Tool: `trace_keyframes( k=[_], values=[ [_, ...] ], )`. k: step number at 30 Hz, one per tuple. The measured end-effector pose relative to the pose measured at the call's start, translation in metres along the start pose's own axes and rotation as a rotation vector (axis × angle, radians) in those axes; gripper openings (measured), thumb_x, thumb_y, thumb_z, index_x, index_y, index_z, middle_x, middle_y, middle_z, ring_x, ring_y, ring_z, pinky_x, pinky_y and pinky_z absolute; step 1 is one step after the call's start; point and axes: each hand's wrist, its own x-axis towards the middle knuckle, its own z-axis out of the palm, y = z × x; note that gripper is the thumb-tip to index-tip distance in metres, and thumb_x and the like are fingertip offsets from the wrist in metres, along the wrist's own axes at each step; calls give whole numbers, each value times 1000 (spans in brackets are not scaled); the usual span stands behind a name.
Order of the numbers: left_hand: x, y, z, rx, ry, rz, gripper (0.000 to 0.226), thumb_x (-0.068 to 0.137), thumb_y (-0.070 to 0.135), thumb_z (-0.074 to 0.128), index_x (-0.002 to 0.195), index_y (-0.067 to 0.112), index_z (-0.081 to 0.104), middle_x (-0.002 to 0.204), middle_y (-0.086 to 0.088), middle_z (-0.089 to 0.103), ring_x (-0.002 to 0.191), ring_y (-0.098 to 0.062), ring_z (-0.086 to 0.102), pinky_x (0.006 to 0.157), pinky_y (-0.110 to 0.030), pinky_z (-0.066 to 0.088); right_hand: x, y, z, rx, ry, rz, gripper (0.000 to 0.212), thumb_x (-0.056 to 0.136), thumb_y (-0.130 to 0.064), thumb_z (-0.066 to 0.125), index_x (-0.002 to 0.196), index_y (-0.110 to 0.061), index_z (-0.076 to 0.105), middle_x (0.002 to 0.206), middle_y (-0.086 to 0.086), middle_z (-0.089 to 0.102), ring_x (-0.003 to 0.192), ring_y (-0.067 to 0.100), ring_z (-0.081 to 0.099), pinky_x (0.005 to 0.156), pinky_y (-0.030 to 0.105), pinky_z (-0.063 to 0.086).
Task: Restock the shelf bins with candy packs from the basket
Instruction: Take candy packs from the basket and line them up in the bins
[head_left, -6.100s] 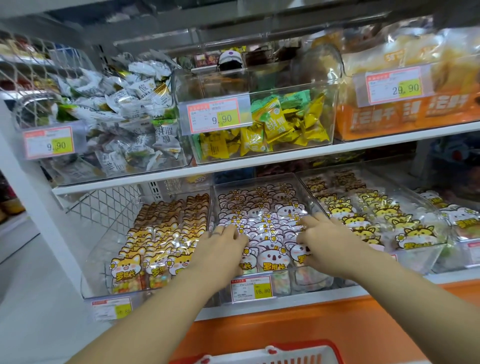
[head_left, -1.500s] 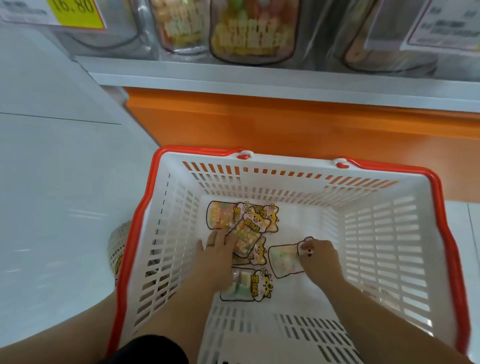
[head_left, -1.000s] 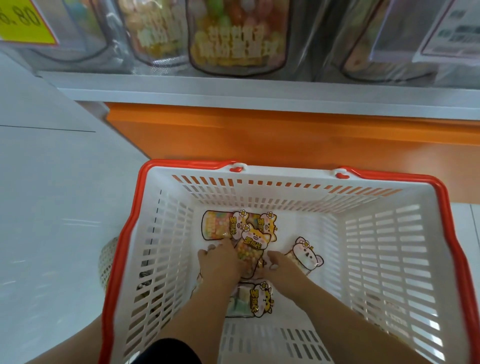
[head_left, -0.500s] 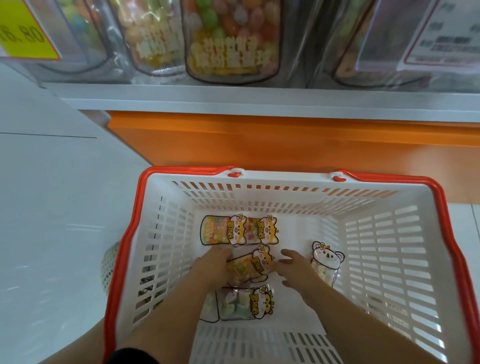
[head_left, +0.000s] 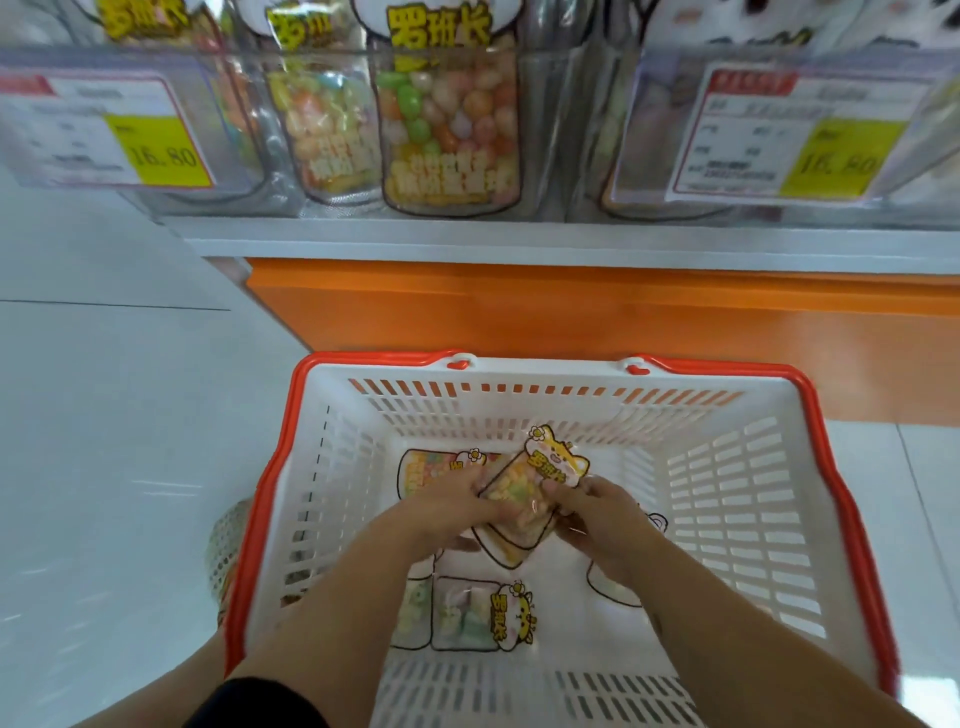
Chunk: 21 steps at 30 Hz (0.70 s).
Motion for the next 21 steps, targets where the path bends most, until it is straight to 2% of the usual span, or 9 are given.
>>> trace_keyframes(
  k=[3,5,7,9,12,14,16,18,21],
  values=[
    [-24,2,-6,-224,16,-49,46,87,53,72,123,26,64,121,4,69,114,-19,63,91,-38,55,-21,-13,3,13,-79,-59,12,88,2,68,99,-2,63,90,12,72,75,22,67,78,37,56],
    [-34,-1,-7,-198,80,-16,34,92,45,69,117,22,67,119,2,68,112,-22,62,97,-42,53,-31,-11,3,51,-113,-98,22,91,8,60,107,-5,66,94,10,75,78,21,68,78,38,54],
    [-44,-3,-1,-223,165,10,20,99,32,63,115,19,66,114,-1,66,102,-19,59,90,-40,53,-39,-3,2,91,-47,-142,29,92,10,58,112,-8,67,100,11,75,81,22,66,74,38,52],
    [-48,-7,5,-342,280,26,20,100,26,61,117,16,64,109,-3,65,94,-18,58,78,-35,54,-44,8,-9,168,103,-172,30,91,11,58,113,-7,67,101,13,73,82,25,64,68,37,52],
    [-55,-16,8,-470,358,6,17,101,23,61,114,14,65,100,-6,60,80,-18,56,73,-35,56,-54,15,-31,285,158,-150,24,91,11,56,112,1,64,88,12,72,72,24,66,70,39,54],
    [-55,-23,8,-495,347,-28,18,101,24,60,115,14,65,104,-8,62,83,-22,61,69,-35,57,-60,12,-31,353,28,-133,20,94,8,54,112,6,63,80,12,71,64,21,67,65,35,56],
    [-53,-24,12,-530,303,-46,18,102,23,58,116,12,64,105,-9,64,86,-24,64,68,-35,56,-54,13,-20,330,-48,-93,25,94,4,56,118,5,64,103,20,72,88,28,68,83,40,56],
    [-46,-23,25,-528,237,-72,18,102,21,57,117,13,64,110,-13,64,95,-27,63,72,-38,57,-46,18,-10,258,-37,-52,29,92,2,61,120,-1,65,116,19,70,98,31,61,84,41,53],
    [-33,-21,47,-477,104,-94,19,102,15,56,118,17,65,106,-12,69,99,-26,65,82,-42,59,-37,32,-7,234,0,40,34,87,-1,70,120,-4,63,112,16,71,104,35,66,85,49,58]
  ],
)
